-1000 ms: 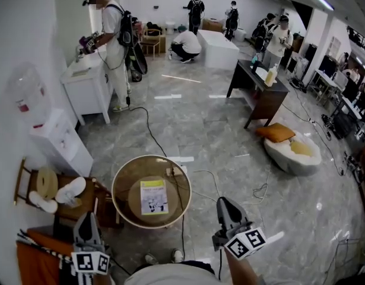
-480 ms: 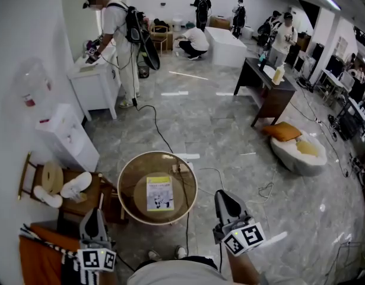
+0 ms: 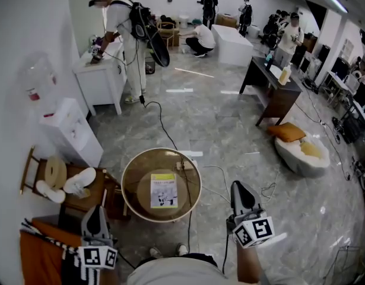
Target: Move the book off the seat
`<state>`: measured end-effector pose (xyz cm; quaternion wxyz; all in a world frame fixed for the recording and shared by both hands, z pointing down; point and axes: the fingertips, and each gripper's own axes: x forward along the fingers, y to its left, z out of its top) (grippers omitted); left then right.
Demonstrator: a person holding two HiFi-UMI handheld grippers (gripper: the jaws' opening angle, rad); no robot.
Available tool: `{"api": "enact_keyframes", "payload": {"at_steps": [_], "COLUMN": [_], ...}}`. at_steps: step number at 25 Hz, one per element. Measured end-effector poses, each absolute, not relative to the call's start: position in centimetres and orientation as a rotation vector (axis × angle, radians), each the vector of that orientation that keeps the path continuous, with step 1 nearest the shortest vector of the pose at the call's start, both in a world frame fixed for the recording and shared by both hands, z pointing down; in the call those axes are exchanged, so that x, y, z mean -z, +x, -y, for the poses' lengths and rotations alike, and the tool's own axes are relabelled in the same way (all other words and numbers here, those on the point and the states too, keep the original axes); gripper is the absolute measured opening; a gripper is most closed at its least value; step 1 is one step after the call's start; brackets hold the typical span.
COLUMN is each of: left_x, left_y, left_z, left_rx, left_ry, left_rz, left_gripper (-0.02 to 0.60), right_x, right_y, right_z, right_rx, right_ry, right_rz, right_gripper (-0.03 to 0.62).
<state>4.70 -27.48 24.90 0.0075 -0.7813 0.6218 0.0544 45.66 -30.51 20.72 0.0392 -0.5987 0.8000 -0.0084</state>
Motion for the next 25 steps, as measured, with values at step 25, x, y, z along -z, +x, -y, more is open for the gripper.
{"api": "enact_keyframes", "payload": {"at_steps": [25], "left_x": [-24.6], "left_y": [6.0], "left_z": [30.5], "left_rx": [-0.21], "left_ry": [-2.507], "left_rz": [-1.842], "left_gripper": [0.015], "right_x": [-19.6], "right_y": [45.6], "right_z": [30.0], "right_rx": [-0.127], "right_ry": [-1.929], "right_rz": [-2.452], "right_gripper": [0.021]}}
